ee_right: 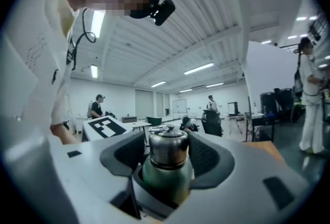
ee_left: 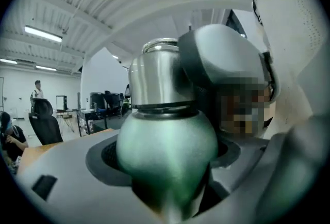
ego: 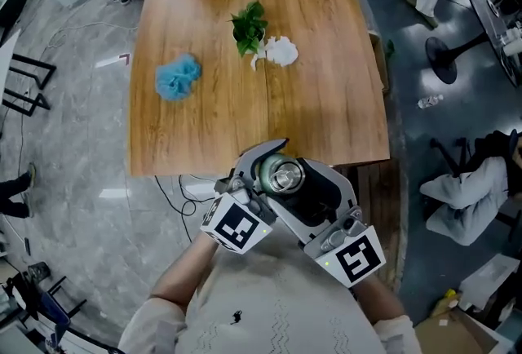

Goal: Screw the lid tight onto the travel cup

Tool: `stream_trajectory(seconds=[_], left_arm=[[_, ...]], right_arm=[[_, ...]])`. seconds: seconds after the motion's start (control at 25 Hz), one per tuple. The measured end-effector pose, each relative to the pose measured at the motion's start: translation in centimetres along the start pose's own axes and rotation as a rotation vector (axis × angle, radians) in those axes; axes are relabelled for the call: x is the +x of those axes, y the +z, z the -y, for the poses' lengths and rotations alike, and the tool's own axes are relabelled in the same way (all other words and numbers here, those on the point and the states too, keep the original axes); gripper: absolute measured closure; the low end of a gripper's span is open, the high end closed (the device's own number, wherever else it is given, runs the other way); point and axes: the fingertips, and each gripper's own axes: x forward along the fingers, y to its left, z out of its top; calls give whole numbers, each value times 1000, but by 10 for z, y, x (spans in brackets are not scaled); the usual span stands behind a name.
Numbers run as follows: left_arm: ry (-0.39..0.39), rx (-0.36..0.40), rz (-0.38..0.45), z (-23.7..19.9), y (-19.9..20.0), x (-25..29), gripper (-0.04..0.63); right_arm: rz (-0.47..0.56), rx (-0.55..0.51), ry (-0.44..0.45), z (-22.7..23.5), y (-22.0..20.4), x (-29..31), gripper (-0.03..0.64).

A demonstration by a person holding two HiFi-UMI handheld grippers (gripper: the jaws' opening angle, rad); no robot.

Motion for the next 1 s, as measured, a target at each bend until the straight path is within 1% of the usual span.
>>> stream_trajectory(seconds=[0.04,0.08,0.2,0.28,0.32,0.36,0.4,0.44,0.48,0.52,0.6,0.68,0.72,0.76,0.8,0.84,0.88,0.92,1.0], left_arm=[[-39,1,14,5,1,-2,190],[-87,10,25,11,3,-4,190],[-266,44,47,33,11,-16,190],[-399,47,66,50,17,-25,190],[-458,50,68,59,18,-28,190],[-502,54,65,66,18,-30,190],[-522,53,62,69,17,-31,190],[-514,42,65,68,16,-30,190],[-477,31,69,61,16,-28,190],[-413,27,68,51,16,-25,190],[-235,38,46,25,14,-20,190],[-46,39,23,0,12,-15,190],[35,30,16,-9,11,-14,190],[95,15,11,-16,10,-12,190],[129,-2,9,-20,8,-11,190],[138,-17,11,-20,6,-10,190],[126,-28,21,-19,6,-9,190],[95,-33,37,-16,8,-10,190],[-11,-22,74,-6,14,-15,190]], right_arm=[[-14,-7,55,-4,-3,-3,364],[-19,-14,130,-7,-3,-8,357],[-37,-29,423,-21,7,-26,351],[-75,-91,606,-30,11,-34,351],[-95,-131,673,-34,11,-36,353],[-107,-160,717,-37,11,-36,353],[-106,-172,734,-39,10,-34,354],[-91,-170,721,-40,11,-31,369],[-71,-160,682,-37,11,-26,374],[-50,-148,620,-33,12,-21,376],[-6,-130,450,-22,15,-8,376],[37,-115,241,-11,19,3,376],[55,-101,139,-6,19,7,376],[67,-86,49,-2,19,10,376],[72,-78,-16,0,17,11,376],[67,-86,-47,-1,14,12,376],[53,-101,-38,-3,10,11,376],[31,-112,7,-7,5,8,376],[-23,-92,159,-13,-3,-1,369]])
